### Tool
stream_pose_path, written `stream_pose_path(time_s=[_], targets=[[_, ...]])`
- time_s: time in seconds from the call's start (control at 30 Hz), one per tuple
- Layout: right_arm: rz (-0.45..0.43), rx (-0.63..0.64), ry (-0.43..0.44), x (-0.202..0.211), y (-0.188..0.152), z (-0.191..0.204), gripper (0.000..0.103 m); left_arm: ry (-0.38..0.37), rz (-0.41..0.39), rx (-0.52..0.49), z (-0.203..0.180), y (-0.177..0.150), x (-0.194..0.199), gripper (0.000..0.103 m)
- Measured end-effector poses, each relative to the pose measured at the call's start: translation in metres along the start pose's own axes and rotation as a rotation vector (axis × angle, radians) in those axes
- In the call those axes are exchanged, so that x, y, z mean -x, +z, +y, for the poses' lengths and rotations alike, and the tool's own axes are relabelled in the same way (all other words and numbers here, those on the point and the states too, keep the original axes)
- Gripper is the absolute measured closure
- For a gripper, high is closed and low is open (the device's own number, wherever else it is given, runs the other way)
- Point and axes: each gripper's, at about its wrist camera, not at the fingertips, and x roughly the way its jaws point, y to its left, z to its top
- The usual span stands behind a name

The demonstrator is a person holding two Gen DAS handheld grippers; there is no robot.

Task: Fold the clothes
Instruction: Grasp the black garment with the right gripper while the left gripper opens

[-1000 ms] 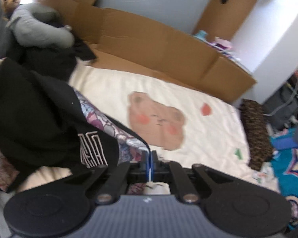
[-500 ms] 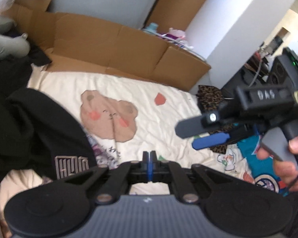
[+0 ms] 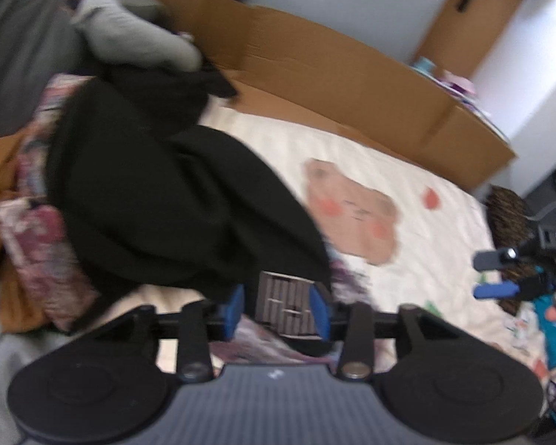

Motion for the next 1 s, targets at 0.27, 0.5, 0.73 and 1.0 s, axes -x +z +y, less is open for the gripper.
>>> stream_pose_path(time_s=[0.27,0.5,0.73,1.0], targets=[[-0.008,-0.197,0.108,-0.066,-0.016,-0.059,0.023,0.161,-0.078,0.072,0.070,0.012,0.000,0.036],[0.040,-0.241,0.120,-0.106,-0.027,-0.076,0.040,0.241,-0.156,0.167,0.109,0.014,0.007,0.028],[0.036,-0.250,0.105,-0.124,-0.023,-0.084,0.057,0.274,-0.208,0.201,0.124,0.006,0.011,0.025],[0.114,-0.244,0.136,-0.153,-0.013,-0.088,0.058,0.300,-0.222,0.251,0.140,0.006,0.001,0.017]])
